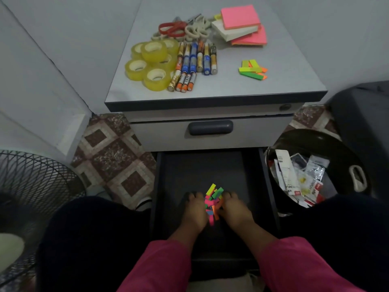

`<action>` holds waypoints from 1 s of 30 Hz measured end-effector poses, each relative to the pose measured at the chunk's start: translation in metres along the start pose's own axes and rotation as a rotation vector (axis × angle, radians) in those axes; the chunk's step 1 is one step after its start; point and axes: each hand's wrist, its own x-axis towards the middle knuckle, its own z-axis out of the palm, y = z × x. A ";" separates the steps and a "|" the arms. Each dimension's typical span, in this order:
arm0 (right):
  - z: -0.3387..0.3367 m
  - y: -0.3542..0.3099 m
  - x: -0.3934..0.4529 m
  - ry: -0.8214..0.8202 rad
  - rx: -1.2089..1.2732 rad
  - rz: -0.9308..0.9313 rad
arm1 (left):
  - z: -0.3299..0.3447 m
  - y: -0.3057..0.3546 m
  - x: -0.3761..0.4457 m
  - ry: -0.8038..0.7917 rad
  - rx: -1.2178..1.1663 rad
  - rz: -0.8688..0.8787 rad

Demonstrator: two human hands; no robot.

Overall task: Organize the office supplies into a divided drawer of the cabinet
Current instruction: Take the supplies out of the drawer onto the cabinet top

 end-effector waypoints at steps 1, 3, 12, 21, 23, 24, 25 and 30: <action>0.000 0.000 0.001 -0.004 0.013 0.014 | 0.000 -0.001 0.002 -0.002 -0.033 -0.007; 0.000 0.000 0.002 -0.007 0.053 0.043 | 0.000 -0.003 0.004 -0.012 -0.094 -0.036; -0.006 0.006 0.002 -0.008 0.130 0.079 | -0.005 -0.006 0.010 -0.060 -0.119 -0.107; -0.018 0.006 0.000 0.011 0.402 0.179 | -0.018 -0.008 0.009 -0.052 -0.356 -0.154; -0.019 0.007 0.001 0.007 0.428 0.186 | -0.023 -0.010 0.009 -0.023 -0.422 -0.161; -0.020 0.008 0.001 0.011 0.423 0.187 | -0.026 -0.010 0.007 -0.014 -0.460 -0.167; -0.023 0.007 0.000 0.015 0.422 0.191 | -0.029 -0.011 0.006 -0.006 -0.495 -0.173; -0.036 0.005 -0.006 0.110 0.403 0.184 | -0.035 -0.014 0.003 0.028 -0.573 -0.174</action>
